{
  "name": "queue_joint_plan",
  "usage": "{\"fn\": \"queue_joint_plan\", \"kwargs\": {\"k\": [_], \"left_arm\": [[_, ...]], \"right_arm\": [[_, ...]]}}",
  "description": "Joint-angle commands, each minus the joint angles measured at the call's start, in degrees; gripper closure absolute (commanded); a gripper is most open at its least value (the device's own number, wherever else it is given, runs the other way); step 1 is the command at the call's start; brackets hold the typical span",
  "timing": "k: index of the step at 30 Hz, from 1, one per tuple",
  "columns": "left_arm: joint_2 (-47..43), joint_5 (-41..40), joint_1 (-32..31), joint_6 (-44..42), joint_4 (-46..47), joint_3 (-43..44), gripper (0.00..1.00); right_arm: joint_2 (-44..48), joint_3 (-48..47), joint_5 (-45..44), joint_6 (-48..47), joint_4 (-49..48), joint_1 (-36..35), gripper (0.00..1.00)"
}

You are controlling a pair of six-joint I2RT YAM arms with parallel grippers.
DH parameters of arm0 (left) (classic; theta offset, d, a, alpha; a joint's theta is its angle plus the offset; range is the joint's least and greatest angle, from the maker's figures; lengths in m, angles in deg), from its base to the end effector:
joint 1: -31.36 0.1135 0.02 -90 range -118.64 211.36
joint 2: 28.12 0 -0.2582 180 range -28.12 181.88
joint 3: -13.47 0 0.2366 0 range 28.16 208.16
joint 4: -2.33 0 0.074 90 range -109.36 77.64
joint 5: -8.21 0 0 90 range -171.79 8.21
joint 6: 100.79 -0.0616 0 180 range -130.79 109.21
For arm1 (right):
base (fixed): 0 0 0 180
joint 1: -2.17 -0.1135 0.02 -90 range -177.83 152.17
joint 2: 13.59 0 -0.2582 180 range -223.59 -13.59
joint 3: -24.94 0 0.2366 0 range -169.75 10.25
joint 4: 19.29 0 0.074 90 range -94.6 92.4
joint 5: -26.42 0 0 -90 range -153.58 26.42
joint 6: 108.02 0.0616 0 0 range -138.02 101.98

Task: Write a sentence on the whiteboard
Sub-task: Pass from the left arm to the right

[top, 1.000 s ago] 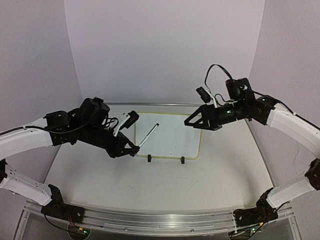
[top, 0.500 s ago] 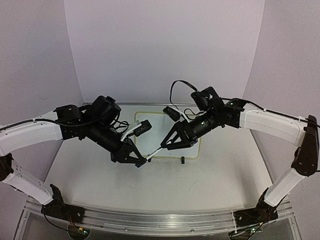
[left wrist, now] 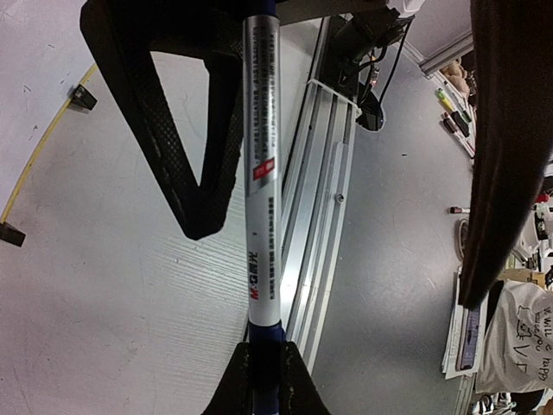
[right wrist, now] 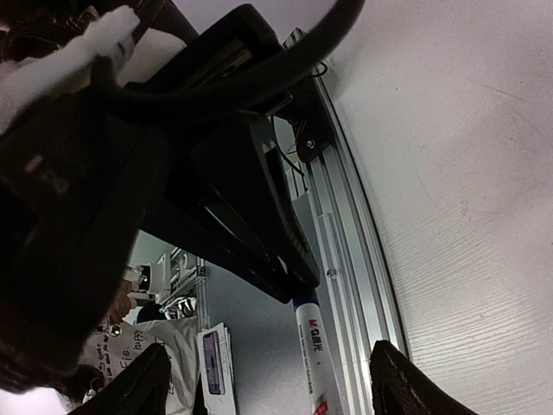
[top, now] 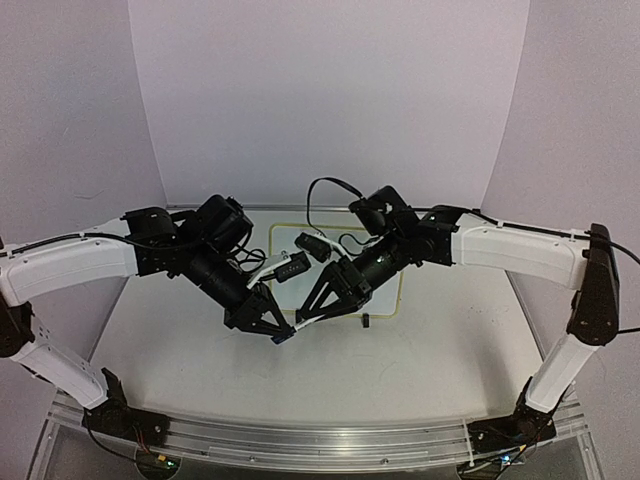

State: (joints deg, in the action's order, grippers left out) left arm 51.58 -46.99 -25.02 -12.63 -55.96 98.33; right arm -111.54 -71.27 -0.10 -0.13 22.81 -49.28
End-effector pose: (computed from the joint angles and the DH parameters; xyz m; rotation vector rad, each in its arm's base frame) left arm 0.1281 -0.2561 0.2892 1.5126 2.1543 -1.1291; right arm 0.1846 0.3201 0.2917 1.3289 -2.1647 -1.8449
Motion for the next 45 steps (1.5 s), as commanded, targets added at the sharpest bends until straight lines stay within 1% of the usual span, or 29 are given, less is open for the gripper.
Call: {"fn": "queue_joint_plan", "kwargs": {"k": [1,6,10,13,21,24,28,33,36,37,38,41,42,43,45], "left_arm": [[-0.1,-0.5,-0.3,-1.4,0.2,2.7,1.0],[-0.2,-1.3,-0.3,-0.9,1.2,2.2,1.0],[0.3,-1.1,-0.3,-0.9,1.0,2.3,1.0],[0.2,-1.0,-0.3,-0.9,1.1,2.2,1.0],[0.0,-1.4,-0.3,-1.0,1.0,2.0,1.0],[-0.1,-1.7,-0.3,-1.2,0.7,2.1,1.0],[-0.2,-2.1,-0.3,-1.7,0.1,2.4,1.0],[-0.2,-2.9,-0.3,-2.0,-0.5,3.0,1.0],[-0.2,-3.7,-0.3,-1.8,-0.5,3.2,1.0],[-0.4,-4.4,-0.3,-1.6,-0.4,3.1,0.98],[-0.8,-5.5,-0.3,-1.1,-0.1,3.0,0.91],[-3.9,-10.3,-0.1,2.7,3.2,0.5,0.53],[-5.5,-12.3,0.1,4.6,5.7,-0.9,0.39],[-7.3,-14.0,0.6,6.7,8.7,-2.6,0.29],[-11.1,-15.6,2.0,11.5,14.5,-6.3,0.2]], "right_arm": [[-0.9,-2.2,1.7,-0.5,-1.6,-0.8,0.26],[-1.2,-1.9,1.9,-0.6,-1.6,-1.5,0.27],[-1.4,-1.8,2.0,-0.7,-1.6,-2.0,0.34],[-1.6,-1.7,2.0,-0.8,-1.6,-2.4,0.44],[-2.0,-1.4,1.0,-1.1,-1.7,-2.5,0.76],[-2.0,-1.3,1.0,-1.2,-1.7,-2.4,0.82],[-1.9,-0.8,0.7,-1.5,-1.6,-2.4,0.87],[-1.6,0.2,-0.7,-2.0,-1.6,-2.5,0.99],[-1.0,0.6,-3.4,-2.2,-1.7,-2.4,1.0],[-0.7,0.8,-4.6,-2.3,-1.8,-2.4,1.0],[-0.3,1.1,-6.0,-2.3,-2.0,-2.4,1.0],[1.4,2.7,-9.5,-0.4,-5.8,-2.3,1.0],[2.2,3.8,-10.4,1.4,-8.4,-2.2,1.0],[3.1,5.1,-11.3,3.3,-11.8,-2.1,1.0],[4.6,7.5,-13.0,6.6,-17.7,-1.7,1.0]]}}
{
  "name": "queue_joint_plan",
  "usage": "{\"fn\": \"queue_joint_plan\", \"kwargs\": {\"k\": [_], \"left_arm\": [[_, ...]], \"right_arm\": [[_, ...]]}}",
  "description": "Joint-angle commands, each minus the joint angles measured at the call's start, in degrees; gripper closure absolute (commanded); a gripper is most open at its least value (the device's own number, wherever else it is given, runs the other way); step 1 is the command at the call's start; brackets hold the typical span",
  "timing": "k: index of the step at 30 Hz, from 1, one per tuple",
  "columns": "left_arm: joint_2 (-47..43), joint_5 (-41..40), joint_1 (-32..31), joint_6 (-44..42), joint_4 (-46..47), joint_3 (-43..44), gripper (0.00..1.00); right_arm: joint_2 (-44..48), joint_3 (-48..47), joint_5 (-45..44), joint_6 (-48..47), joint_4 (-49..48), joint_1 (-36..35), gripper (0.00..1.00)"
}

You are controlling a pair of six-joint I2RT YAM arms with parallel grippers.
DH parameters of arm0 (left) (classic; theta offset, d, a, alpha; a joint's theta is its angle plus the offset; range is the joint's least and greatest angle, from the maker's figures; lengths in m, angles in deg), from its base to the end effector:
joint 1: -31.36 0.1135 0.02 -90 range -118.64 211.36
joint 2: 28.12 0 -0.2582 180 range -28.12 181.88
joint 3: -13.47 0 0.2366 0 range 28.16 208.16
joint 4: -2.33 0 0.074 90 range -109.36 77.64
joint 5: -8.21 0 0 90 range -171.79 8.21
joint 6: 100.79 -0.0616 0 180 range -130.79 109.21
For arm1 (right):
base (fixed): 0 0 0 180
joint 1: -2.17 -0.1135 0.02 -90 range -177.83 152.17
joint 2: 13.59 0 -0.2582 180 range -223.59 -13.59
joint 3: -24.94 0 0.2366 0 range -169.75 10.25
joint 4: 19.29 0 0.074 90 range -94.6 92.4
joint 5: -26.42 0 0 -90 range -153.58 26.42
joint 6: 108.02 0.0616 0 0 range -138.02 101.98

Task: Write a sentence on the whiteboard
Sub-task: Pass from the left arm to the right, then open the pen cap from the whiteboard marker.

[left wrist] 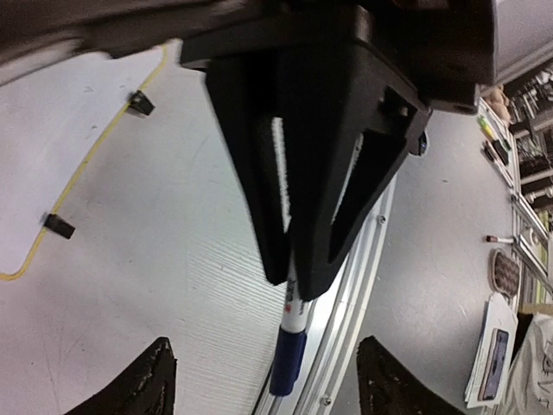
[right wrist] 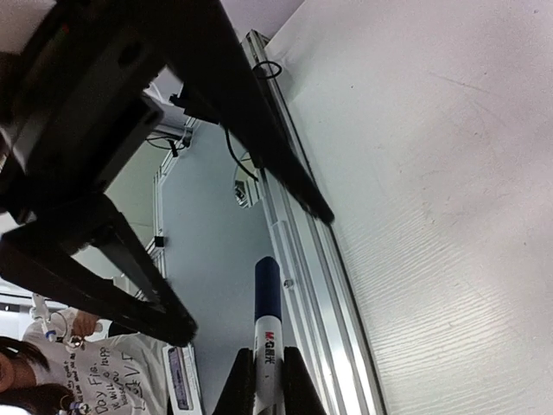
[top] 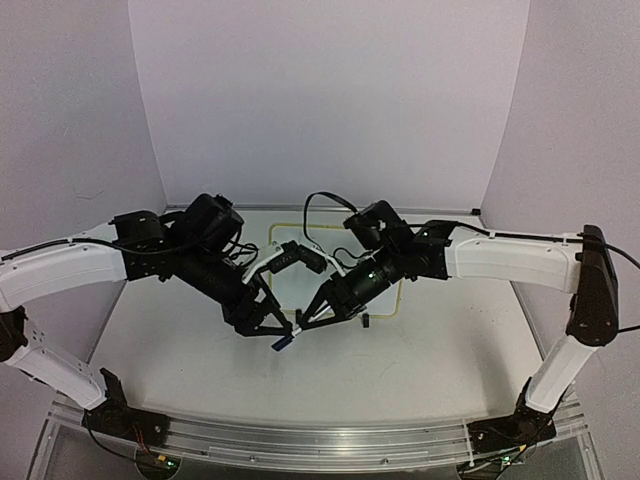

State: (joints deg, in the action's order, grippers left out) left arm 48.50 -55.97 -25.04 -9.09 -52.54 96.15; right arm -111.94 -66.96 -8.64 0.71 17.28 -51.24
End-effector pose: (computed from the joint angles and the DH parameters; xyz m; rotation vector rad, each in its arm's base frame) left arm 0.1330 -0.2487 0.2923 1.3683 2.1666 -0.9774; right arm 0.1816 0.3292 0.2678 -1.2834 2.2165 1.6891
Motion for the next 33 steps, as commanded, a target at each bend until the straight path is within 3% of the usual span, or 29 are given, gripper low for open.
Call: {"fn": "queue_joint_plan", "kwargs": {"k": [1,10,16,25,29,32,33], "left_arm": [[-10.2,-7.0,2.7,11.1,14.2,-6.6,0.17],[-19.4,-1.0,5.8,29.5,42.1,-20.7,0.1],[-20.5,6.5,6.1,33.5,49.4,-23.1,0.12],[-19.0,11.7,6.3,36.2,54.4,-23.5,0.59],[-18.3,11.9,6.4,36.8,54.9,-23.8,0.72],[-17.9,12.4,6.4,37.0,55.0,-23.8,0.73],[-17.8,12.5,6.4,37.1,55.1,-23.8,0.78]], "right_arm": [[5.7,4.4,-5.6,7.3,-15.7,0.4,1.0],[12.5,12.1,-10.2,15.2,-37.2,0.4,1.0],[15.4,16.4,-11.2,18.7,-46.4,0.5,1.0],[15.6,17.6,-8.6,21.9,-50.3,0.4,1.0],[15.8,17.6,-8.3,22.3,-50.8,0.4,1.0],[15.8,17.6,-8.3,22.5,-51.0,0.5,1.0],[15.8,17.6,-8.3,22.6,-51.0,0.4,1.0]]}}
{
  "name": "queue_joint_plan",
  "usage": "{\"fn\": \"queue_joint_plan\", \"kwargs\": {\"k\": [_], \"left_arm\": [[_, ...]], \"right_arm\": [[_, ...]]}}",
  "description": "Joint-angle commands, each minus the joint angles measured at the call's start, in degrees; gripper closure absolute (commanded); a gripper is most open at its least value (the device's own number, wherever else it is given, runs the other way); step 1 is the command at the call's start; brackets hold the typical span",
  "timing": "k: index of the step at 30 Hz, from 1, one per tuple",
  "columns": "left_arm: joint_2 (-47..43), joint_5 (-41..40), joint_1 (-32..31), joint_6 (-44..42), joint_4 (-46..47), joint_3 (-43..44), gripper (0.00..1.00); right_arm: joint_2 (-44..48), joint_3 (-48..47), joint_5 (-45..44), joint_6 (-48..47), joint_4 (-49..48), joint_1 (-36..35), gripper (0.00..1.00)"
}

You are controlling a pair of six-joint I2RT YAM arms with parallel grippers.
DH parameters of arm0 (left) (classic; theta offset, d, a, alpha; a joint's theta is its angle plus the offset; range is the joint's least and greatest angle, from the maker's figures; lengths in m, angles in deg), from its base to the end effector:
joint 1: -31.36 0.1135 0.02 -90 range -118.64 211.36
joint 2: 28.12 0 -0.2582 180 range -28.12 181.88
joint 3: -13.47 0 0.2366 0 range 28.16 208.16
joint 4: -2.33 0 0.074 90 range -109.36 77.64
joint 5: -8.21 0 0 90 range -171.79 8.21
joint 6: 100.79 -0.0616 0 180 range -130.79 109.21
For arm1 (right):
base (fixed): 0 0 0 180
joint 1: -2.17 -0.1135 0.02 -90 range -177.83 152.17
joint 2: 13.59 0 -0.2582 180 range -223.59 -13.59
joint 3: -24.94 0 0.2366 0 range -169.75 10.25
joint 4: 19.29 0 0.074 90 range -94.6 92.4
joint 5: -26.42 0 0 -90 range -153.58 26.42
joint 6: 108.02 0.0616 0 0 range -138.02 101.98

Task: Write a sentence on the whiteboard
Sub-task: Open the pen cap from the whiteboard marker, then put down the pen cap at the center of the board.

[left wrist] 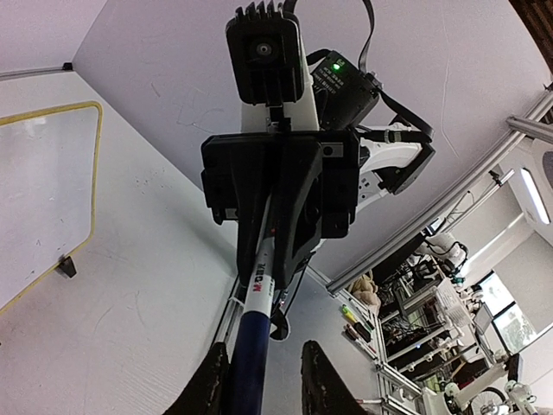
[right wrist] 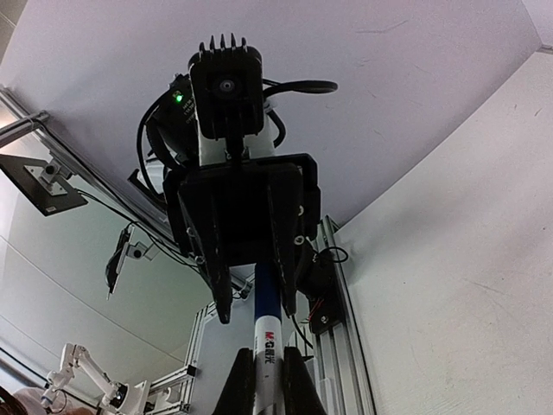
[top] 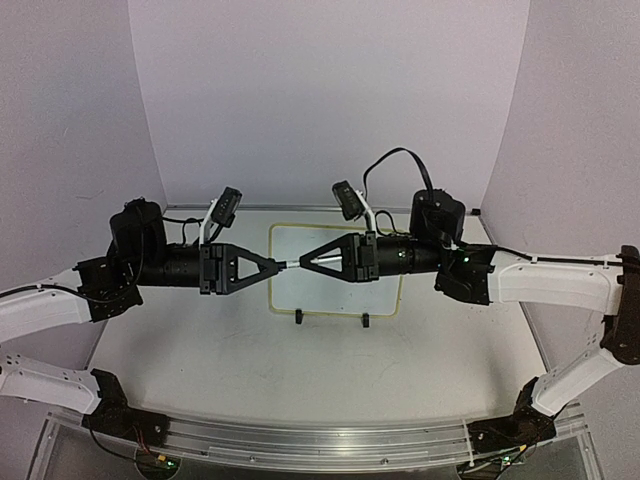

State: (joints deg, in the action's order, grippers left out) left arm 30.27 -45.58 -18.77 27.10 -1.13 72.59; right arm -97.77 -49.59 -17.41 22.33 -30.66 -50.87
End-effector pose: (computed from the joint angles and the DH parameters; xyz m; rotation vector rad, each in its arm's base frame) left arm 0.1290 -0.2112 0.3305 0.7549 1.7416 -1.6265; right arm 0.1711 0.3013 0.3342 -0.9522 1.6455 1.8141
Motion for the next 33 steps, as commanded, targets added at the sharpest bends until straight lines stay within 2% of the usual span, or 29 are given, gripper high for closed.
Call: {"fn": "queue_joint_plan", "kwargs": {"k": [1,2,5,22,27,30,33], "left_arm": [[0.4,2.2,0.1,0.9,3.8,-0.3,0.84],[0.4,2.3,0.1,1.0,3.8,-0.3,0.9],[0.2,2.3,0.3,1.3,3.9,-0.6,0.99],[-4.6,4.1,4.7,5.5,7.8,-4.2,1.0],[-4.7,1.0,4.8,1.0,-0.7,-5.5,1.0],[-4.4,-5.9,4.9,-2.2,-12.0,-7.5,1.0],[-2.5,-11.4,4.8,-2.2,-18.1,-10.4,1.0]], "right_arm": [[1.7,0.3,0.5,0.9,-3.1,0.1,1.0],[1.7,0.3,0.5,0.9,-3.1,0.1,1.0],[1.7,0.4,0.6,0.7,-3.0,0.1,1.0],[7.4,5.7,4.2,3.2,-5.7,5.8,1.0],[10.2,7.6,3.0,2.2,-4.8,6.4,1.0],[12.3,7.6,-0.4,-1.9,2.6,6.4,1.0],[14.2,7.2,-5.6,-6.6,10.3,5.6,1.0]]}}
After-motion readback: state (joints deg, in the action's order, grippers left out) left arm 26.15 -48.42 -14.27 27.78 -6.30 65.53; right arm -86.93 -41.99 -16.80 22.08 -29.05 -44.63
